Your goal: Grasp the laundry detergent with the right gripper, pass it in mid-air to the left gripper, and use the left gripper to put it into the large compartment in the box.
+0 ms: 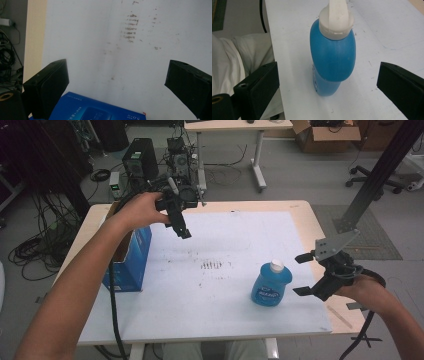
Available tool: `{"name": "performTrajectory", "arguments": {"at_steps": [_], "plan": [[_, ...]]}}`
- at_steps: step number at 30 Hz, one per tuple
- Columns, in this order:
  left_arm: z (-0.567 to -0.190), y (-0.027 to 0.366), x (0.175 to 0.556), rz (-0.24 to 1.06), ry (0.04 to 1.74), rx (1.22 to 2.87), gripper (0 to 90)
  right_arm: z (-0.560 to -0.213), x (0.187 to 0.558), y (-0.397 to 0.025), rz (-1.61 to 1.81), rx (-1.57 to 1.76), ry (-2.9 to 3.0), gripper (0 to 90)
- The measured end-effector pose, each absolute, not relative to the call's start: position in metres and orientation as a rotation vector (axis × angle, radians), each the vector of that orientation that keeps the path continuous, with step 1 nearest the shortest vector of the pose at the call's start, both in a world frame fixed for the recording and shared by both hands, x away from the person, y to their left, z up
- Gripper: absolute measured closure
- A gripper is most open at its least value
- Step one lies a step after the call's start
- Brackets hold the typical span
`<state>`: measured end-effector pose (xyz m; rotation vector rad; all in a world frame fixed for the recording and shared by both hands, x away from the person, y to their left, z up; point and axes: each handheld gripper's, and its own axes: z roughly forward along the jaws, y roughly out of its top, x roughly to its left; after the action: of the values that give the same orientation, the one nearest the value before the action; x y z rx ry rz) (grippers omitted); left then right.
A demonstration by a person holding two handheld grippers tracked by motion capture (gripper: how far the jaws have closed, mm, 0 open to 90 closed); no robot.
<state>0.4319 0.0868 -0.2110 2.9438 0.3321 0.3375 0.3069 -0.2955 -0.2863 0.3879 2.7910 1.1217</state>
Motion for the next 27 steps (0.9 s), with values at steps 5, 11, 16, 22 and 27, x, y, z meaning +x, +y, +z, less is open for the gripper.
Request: {"name": "performTrajectory", "arguments": {"at_steps": [5,11,16,22,27], "plan": [[-0.211,0.086,0.431,0.337,0.332,2.943,5.3,-0.295,0.307,-0.299,1.16,0.398,2.776,3.7],[-0.21,0.087,0.431,0.336,0.339,2.948,5.3,-0.305,0.307,-0.305,1.217,0.427,2.752,3.7],[-0.209,0.087,0.43,0.34,0.343,2.948,5.5,-0.312,0.306,-0.309,1.256,0.439,2.732,3.6],[-0.21,0.087,0.43,0.339,0.344,2.951,5.6,-0.322,0.306,-0.31,1.267,0.445,2.726,3.5],[-0.21,0.086,0.43,0.337,0.347,2.949,5.5,-0.331,0.307,-0.313,1.303,0.454,2.71,3.5]]}}
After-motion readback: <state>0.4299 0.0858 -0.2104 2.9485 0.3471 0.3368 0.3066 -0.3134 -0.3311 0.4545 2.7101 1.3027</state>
